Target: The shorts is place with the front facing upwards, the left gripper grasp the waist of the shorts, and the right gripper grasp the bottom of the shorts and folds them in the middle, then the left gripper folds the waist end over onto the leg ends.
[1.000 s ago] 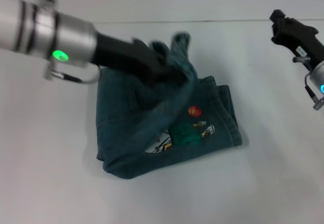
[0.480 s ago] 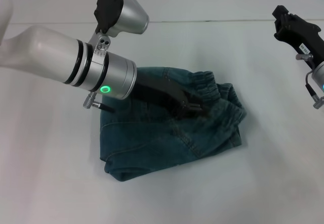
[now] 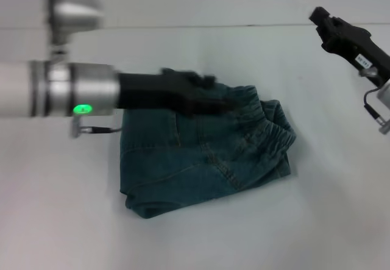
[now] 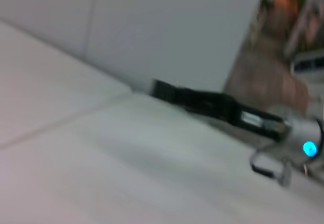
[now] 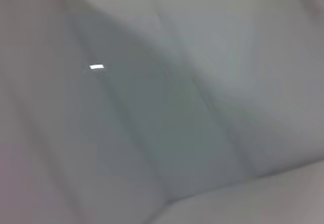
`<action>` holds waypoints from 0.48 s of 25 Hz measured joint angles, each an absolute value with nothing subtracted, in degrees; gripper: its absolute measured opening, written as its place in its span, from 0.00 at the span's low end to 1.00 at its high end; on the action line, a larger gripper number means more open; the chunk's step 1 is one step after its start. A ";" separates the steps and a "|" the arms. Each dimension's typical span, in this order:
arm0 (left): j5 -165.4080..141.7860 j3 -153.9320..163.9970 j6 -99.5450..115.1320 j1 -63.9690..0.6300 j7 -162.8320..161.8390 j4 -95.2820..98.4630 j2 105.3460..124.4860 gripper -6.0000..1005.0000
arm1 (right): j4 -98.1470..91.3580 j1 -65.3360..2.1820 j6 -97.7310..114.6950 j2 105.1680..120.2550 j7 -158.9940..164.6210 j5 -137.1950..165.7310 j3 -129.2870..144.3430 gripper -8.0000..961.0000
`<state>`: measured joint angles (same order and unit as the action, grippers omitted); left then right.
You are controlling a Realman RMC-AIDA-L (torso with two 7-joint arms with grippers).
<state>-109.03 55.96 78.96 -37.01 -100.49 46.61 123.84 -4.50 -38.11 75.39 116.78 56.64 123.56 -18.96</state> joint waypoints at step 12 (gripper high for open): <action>-104.37 33.67 92.57 -24.62 -89.54 36.56 117.72 0.95 | -30.07 -36.40 101.87 115.73 80.60 124.39 14.35 0.27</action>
<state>-104.37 33.67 92.57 -24.62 -89.54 36.56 117.72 -30.07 -36.40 101.87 115.73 80.61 124.39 14.35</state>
